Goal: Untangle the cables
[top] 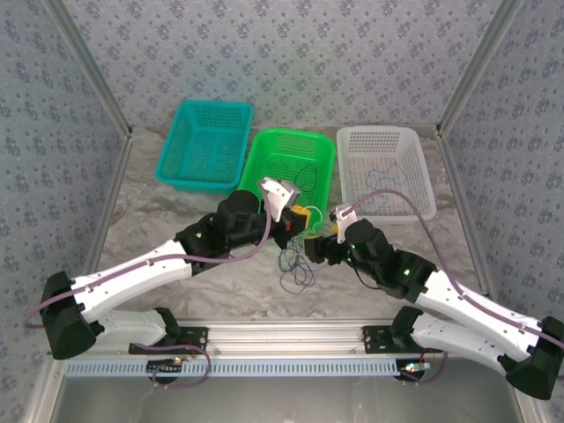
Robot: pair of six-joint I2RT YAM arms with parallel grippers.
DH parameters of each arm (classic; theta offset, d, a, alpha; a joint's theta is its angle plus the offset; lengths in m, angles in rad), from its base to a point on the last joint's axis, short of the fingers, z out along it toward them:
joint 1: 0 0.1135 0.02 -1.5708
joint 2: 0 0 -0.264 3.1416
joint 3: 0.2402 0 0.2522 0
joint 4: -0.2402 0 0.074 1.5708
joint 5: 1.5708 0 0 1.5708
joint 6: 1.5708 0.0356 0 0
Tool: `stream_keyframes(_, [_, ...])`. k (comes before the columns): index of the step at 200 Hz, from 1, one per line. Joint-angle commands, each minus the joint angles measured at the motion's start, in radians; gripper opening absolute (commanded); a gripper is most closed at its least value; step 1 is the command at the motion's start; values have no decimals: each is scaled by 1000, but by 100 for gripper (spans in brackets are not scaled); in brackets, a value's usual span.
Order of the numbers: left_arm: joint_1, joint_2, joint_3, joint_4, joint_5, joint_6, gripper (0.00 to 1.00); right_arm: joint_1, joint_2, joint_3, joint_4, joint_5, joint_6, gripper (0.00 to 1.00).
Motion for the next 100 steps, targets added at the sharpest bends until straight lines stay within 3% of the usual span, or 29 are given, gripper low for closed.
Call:
stream_keyframes(1, [-16, -7, 18, 37, 38, -32, 0, 3, 27, -53, 137, 30, 35, 85])
stream_keyframes(31, [-28, -4, -2, 72, 52, -70, 0, 18, 69, -96, 246, 54, 32, 80])
stream_keyframes(66, [-28, -45, -10, 75, -1, -62, 0, 18, 169, -101, 203, 28, 86, 37])
stream_keyframes(82, [-27, -84, 15, 35, -46, -21, 0, 19, 207, -127, 176, 3, 122, 26])
stream_keyframes(100, [-21, -122, 57, -23, -79, 26, 0, 19, 210, -192, 202, -22, 166, 20])
